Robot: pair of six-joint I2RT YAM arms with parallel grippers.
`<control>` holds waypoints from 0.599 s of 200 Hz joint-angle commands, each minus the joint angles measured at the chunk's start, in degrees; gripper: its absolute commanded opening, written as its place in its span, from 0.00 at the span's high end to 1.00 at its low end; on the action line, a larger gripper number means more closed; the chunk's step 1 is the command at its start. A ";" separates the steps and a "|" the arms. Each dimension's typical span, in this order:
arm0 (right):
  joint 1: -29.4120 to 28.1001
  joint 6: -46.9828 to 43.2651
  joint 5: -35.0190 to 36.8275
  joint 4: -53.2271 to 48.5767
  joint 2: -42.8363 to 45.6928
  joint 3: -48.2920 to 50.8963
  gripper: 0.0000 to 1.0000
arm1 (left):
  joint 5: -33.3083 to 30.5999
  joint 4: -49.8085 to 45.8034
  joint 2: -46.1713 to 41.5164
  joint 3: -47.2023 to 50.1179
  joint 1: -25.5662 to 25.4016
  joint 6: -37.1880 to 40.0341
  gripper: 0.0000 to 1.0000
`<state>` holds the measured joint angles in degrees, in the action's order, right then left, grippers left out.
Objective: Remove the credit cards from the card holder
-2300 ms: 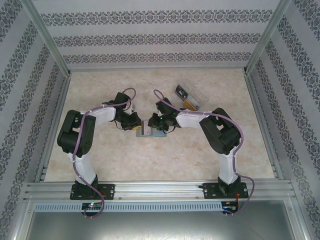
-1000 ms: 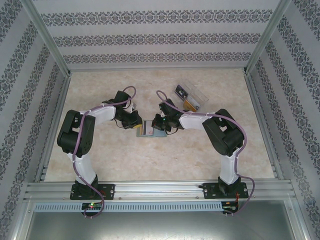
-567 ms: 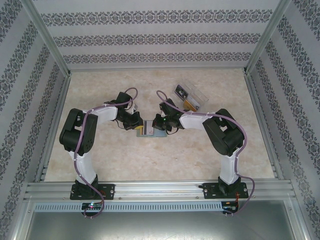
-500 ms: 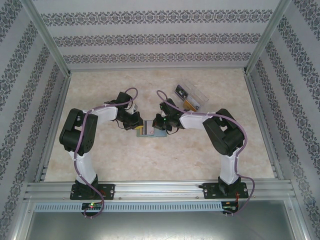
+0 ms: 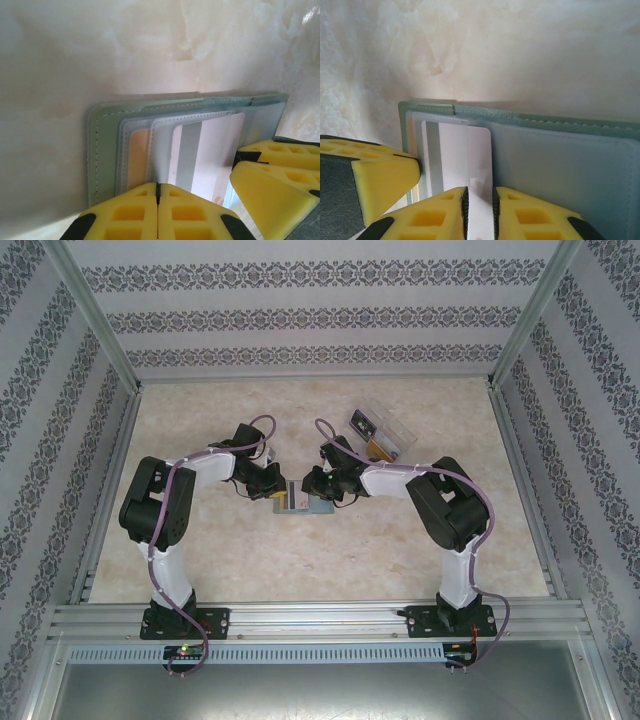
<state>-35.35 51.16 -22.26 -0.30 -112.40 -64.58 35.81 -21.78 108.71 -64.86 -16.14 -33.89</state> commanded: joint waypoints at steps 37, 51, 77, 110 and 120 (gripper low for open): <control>0.27 0.88 -2.57 1.50 -2.69 0.14 0.76 | -3.03 -1.61 2.37 0.41 -0.44 1.20 0.94; 0.29 0.75 -2.17 1.66 -2.66 0.18 0.76 | -3.07 -1.55 2.38 0.44 -0.39 1.19 0.93; 0.29 0.86 -1.75 2.04 -2.73 0.44 0.80 | -3.13 -1.59 2.42 0.49 -0.39 1.19 0.94; 0.56 -0.27 1.39 0.75 -0.83 1.40 0.93 | -3.59 -2.01 2.28 0.31 -0.39 1.28 0.93; 0.55 -1.00 3.34 -0.26 0.44 1.85 0.95 | -4.03 -2.53 2.20 0.16 -0.39 1.63 0.92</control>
<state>-35.33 51.53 -23.40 1.28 -113.51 -64.34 35.81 -21.78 108.77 -64.86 -16.14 -33.89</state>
